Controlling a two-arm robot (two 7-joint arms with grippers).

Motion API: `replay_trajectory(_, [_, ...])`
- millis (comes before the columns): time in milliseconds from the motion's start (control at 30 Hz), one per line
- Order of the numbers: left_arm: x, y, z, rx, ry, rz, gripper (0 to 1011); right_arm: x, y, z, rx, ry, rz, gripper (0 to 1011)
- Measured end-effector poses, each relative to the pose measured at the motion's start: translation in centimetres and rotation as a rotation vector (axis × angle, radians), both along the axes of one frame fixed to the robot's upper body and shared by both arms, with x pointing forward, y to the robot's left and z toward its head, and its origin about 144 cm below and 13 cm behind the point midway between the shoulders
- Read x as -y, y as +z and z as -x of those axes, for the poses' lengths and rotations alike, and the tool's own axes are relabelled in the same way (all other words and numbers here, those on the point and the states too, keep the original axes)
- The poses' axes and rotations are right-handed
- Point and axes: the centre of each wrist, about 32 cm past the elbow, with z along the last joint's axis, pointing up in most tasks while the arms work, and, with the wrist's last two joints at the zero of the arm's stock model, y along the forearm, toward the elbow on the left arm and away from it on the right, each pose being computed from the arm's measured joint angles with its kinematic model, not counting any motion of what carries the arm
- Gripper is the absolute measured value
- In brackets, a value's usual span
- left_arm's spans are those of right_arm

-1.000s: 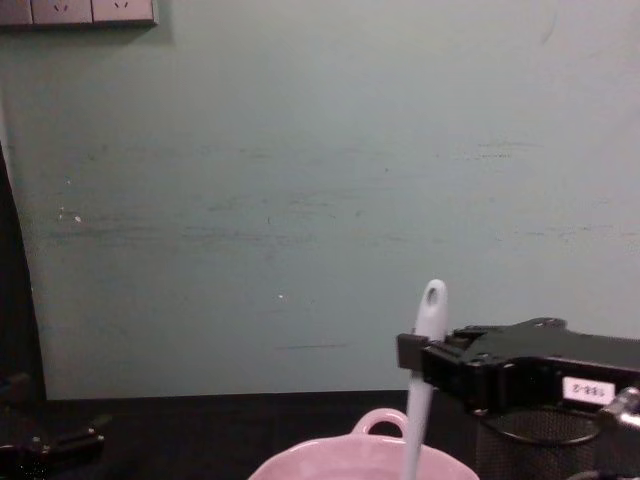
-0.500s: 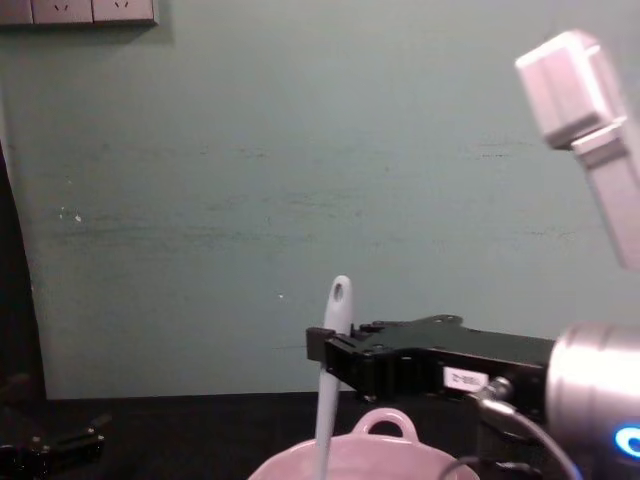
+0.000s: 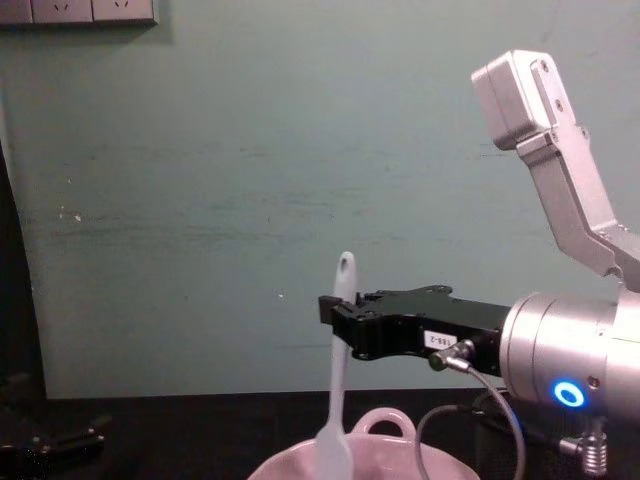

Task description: Use the one hand to pick up the spoon and stir the clear water in the bowl.

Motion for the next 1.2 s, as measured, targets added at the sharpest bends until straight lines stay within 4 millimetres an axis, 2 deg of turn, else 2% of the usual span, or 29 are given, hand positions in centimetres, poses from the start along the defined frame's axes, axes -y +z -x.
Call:
replay_trajectory(333, [0.0, 0.0, 0.0, 0.000, 0.000, 0.000, 1011, 1.2, 0.3, -0.3, 0.012, -0.046, 0.038, 119])
replay_trajectory(733, [0.0, 0.0, 0.0, 0.000, 0.000, 0.000, 1011, 2.7, 2.4, 1.7, -0.021, -0.001, 0.100, 119])
replay_trajectory(967, [0.0, 0.0, 0.0, 0.000, 0.000, 0.000, 1011, 2.0, 3.0, 3.2, -0.060, 0.078, 0.094, 119])
replay_trajectory(1200, [0.0, 0.0, 0.0, 0.000, 0.000, 0.000, 1011, 0.2, 2.6, 3.3, -0.081, 0.129, 0.073, 119])
